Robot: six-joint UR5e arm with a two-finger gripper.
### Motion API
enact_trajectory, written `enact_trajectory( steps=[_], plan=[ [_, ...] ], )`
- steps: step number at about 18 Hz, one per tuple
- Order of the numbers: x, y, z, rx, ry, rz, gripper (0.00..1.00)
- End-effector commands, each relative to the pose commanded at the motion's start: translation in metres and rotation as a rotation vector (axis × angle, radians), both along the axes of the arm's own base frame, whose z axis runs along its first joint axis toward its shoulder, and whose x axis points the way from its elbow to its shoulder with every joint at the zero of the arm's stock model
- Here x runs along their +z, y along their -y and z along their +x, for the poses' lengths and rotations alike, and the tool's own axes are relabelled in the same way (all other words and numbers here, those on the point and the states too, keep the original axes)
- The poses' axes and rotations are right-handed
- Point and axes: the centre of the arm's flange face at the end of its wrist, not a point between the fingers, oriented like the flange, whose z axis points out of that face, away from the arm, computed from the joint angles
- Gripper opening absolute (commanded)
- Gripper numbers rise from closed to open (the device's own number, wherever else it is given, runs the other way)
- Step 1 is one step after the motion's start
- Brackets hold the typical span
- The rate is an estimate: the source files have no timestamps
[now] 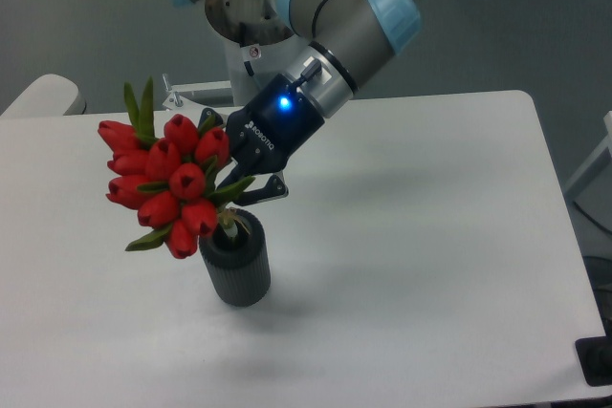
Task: Insert the flowers into the vase
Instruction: 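Lower the tulip stems down into the dark grey vase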
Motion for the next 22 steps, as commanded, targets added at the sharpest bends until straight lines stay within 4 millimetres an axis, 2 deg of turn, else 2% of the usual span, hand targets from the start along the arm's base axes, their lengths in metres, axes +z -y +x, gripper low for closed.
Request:
enact_trajectory(
  steps=[4,11,22],
  plan=[
    [-0.033,0.002,0.003,-0.033,-0.025,0.004,0.27],
    [-0.06,0.0,0.0,-0.051,-0.022,-0.003,0.27],
    [-0.081,0.002,-0.003,-0.061,-0.027,-0.004,0.27]
  ],
)
